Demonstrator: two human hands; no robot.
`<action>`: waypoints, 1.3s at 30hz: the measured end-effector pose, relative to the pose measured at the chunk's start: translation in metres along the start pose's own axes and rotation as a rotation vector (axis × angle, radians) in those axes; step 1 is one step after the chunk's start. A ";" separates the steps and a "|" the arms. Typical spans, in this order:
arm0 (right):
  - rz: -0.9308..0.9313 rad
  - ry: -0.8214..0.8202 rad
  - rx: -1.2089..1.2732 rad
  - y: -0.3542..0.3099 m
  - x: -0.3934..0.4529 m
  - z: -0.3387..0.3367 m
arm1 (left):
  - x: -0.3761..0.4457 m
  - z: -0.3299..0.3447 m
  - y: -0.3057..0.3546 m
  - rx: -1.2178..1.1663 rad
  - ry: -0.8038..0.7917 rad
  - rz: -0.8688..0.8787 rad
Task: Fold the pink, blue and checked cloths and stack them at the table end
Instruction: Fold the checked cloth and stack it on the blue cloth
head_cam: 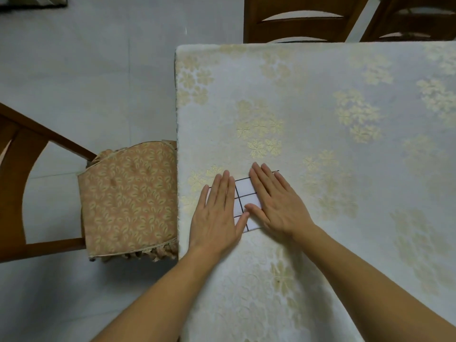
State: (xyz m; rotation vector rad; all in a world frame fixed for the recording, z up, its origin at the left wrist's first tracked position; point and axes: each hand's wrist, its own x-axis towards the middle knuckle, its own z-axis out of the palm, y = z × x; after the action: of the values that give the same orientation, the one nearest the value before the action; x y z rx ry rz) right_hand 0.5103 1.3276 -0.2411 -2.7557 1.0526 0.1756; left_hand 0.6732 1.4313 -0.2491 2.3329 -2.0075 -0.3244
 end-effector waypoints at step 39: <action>0.322 0.216 0.023 0.016 -0.034 -0.057 | -0.040 -0.074 0.013 -0.456 0.070 -0.607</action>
State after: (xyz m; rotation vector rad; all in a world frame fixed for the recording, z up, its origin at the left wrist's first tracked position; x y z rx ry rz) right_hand 0.4770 1.3257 -0.1816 -2.6103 1.5403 -0.0931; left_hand 0.6691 1.4608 -0.1693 2.5140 -1.0010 -0.6294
